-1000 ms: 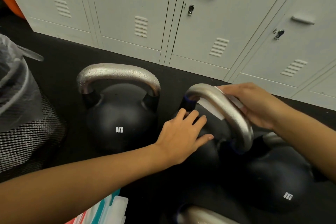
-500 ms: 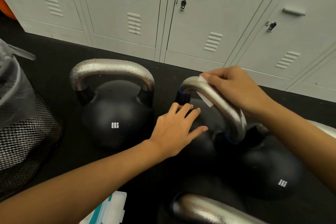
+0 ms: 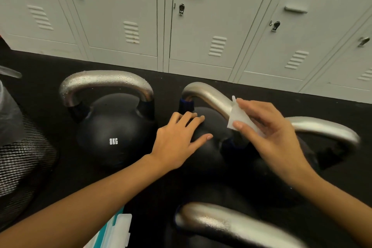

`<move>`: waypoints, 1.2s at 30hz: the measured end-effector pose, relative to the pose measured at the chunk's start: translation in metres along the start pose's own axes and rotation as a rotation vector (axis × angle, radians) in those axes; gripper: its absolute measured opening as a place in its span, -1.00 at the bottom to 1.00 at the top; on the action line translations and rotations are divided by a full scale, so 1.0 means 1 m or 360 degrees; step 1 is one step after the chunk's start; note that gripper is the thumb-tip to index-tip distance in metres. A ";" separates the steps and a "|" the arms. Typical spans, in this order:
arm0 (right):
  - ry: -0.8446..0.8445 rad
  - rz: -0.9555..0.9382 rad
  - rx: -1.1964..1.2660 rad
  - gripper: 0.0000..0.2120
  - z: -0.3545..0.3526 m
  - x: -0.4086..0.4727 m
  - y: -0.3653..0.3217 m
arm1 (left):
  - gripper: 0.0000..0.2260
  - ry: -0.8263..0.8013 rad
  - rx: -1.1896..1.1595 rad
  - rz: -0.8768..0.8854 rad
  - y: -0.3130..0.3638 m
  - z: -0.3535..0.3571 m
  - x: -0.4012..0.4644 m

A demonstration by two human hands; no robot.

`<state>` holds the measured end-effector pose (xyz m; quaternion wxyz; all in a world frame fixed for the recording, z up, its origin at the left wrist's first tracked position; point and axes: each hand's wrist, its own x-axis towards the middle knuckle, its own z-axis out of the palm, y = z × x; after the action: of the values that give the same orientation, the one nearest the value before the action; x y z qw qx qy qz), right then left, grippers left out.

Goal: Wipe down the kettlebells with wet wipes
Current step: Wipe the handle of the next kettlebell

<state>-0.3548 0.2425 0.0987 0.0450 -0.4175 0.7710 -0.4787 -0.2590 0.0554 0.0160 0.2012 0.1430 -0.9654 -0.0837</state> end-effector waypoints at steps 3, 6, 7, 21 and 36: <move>-0.0009 -0.0178 -0.0315 -0.51 0.001 -0.007 0.007 | -0.46 -0.0020 -0.0003 -0.0022 0.002 0.000 0.000; -0.0126 -0.0242 -0.0391 -0.52 0.003 -0.005 0.008 | -0.44 -0.0060 -0.0024 -0.0021 0.003 -0.001 0.000; -0.0164 -0.0219 -0.0352 -0.53 0.004 -0.002 0.007 | -0.44 -0.0063 -0.0033 -0.0023 0.003 -0.001 0.000; 0.0062 -0.0230 -0.0299 -0.67 0.007 0.012 -0.001 | -0.46 0.0028 -0.0017 -0.0031 0.002 0.004 -0.001; -0.0108 -0.0939 -0.1032 -0.66 0.023 0.025 0.014 | -0.50 0.0047 -0.0035 -0.0044 0.003 0.005 -0.002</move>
<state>-0.3684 0.2123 0.0838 -0.2016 -0.6279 0.7272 -0.1905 -0.2603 0.0590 0.0110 0.2159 0.1553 -0.9593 -0.0949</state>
